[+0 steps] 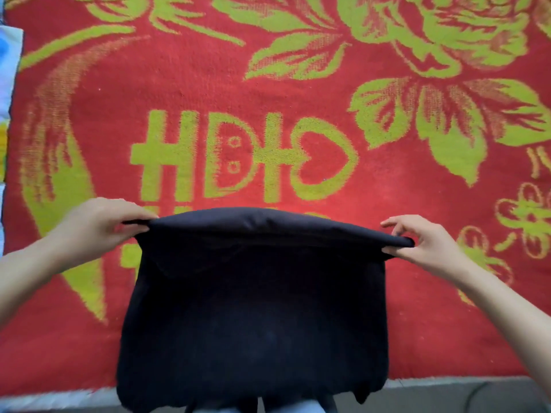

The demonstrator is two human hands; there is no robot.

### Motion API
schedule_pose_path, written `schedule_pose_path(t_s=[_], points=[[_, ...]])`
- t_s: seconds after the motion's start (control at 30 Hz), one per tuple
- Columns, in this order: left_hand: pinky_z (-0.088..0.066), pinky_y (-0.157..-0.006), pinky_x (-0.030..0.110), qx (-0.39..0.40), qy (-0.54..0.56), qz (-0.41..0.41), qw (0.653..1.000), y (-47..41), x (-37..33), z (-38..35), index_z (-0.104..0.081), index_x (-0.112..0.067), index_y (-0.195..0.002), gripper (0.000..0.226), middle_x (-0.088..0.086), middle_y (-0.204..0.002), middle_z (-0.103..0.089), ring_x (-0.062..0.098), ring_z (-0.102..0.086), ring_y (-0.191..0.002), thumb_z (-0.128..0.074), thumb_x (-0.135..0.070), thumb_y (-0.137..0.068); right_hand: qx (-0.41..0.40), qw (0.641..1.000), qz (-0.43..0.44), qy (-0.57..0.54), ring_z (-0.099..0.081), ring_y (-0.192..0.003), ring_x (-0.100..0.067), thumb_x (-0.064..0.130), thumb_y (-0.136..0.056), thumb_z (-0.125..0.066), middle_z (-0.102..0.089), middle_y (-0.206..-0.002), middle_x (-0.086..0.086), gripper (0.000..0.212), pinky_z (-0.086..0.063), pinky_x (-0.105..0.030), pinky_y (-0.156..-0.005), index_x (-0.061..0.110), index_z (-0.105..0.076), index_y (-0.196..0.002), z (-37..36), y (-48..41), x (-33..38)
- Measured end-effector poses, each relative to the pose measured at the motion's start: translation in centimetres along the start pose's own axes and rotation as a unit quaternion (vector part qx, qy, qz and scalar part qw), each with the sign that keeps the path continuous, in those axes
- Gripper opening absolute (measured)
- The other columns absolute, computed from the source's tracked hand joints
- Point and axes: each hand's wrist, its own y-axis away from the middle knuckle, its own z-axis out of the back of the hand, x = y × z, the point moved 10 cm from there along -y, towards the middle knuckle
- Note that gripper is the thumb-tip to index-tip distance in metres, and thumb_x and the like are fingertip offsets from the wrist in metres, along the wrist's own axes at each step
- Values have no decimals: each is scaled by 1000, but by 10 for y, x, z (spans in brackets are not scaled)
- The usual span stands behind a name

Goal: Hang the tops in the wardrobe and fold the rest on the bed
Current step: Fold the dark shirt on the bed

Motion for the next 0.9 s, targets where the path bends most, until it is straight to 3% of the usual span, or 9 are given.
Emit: schedule_pose_path(t_s=[0.13, 0.23, 0.33, 0.43, 0.5, 0.6, 0.67, 0.83, 0.9], points=[[-45, -64, 34, 15, -100, -83, 991, 64, -36, -36, -61, -21, -95, 18, -2, -85, -67, 17, -55, -78, -44, -23, -88, 43, 965, 171, 195, -54, -106, -25, 37, -63, -63, -67, -105, -6, 29, -42, -29, -82, 27, -39, -77, -41, 67, 12], [-32, -68, 34, 84, -212, -96, 969, 103, -50, -95, -54, -21, -95, 34, 4, -76, -62, 22, -56, -71, -63, -16, -63, 171, 931, 112, 303, -54, -110, -28, 40, -34, -85, -67, -111, -10, 62, -41, -38, -83, 25, -42, -75, -102, 108, -23], [-36, -68, 35, 177, -237, -28, 955, 124, -29, -148, -67, -21, -98, 63, 2, -78, -60, 22, -53, -70, -86, -48, -45, 259, 887, 54, 379, -67, -96, -29, 61, -18, -81, -71, -99, -8, 61, -54, -42, -72, 23, -60, -61, -148, 127, -46], [-38, -68, 39, 53, -229, 27, 971, 103, -18, -132, -57, -17, -108, 40, 9, -89, -57, 29, -59, -76, -44, -50, -89, 148, 914, 55, 375, -67, -76, -29, 49, -58, -71, -66, -78, -4, 33, -47, -36, -62, 17, -62, -60, -139, 99, -21], [-45, -73, 47, 34, -240, 120, 963, 80, 0, -121, -52, -15, -123, 50, 18, -112, -55, 37, -58, -97, -64, -32, -77, 72, 927, 5, 367, -66, -79, -32, 32, -57, -80, -66, -85, -10, 31, -49, -37, -59, 11, -68, -76, -121, 73, -21], [-27, -106, 53, 181, -270, 239, 915, 61, 36, -129, -30, -22, -145, 77, 9, -154, -23, 30, -21, -140, -68, -39, -80, 90, 902, -99, 410, -59, -108, -33, 32, -54, -86, -61, -117, -14, 74, -51, -42, -79, 6, -60, -118, -110, 49, -42], [-14, -113, 45, 274, -260, 267, 887, 57, 49, -138, -35, -28, -140, 57, -4, -156, -14, 21, -6, -144, -53, -47, -89, 100, 895, -125, 415, -44, -121, -25, 37, -83, -62, -51, -127, -4, 51, -37, -37, -95, 16, -49, -128, -105, 39, -51], [-40, -83, 30, 249, -181, 216, 927, 32, 49, -103, -57, -22, -87, 15, 3, -102, -63, 23, -55, -105, -63, -35, -87, 53, 918, -147, 366, -43, -116, -26, 31, -92, -52, -56, -117, -5, 23, -34, -36, -90, 16, -60, -106, -57, 14, -63], [-34, -62, 34, 175, -73, 247, 950, 20, 55, -68, -46, -20, -64, 32, 5, -69, -55, 27, -54, -77, -74, -20, -80, 11, 940, -168, 296, -47, -112, -30, 24, -90, -56, -58, -113, -10, 16, -37, -38, -87, 12, -60, -100, -29, 4, -64]])
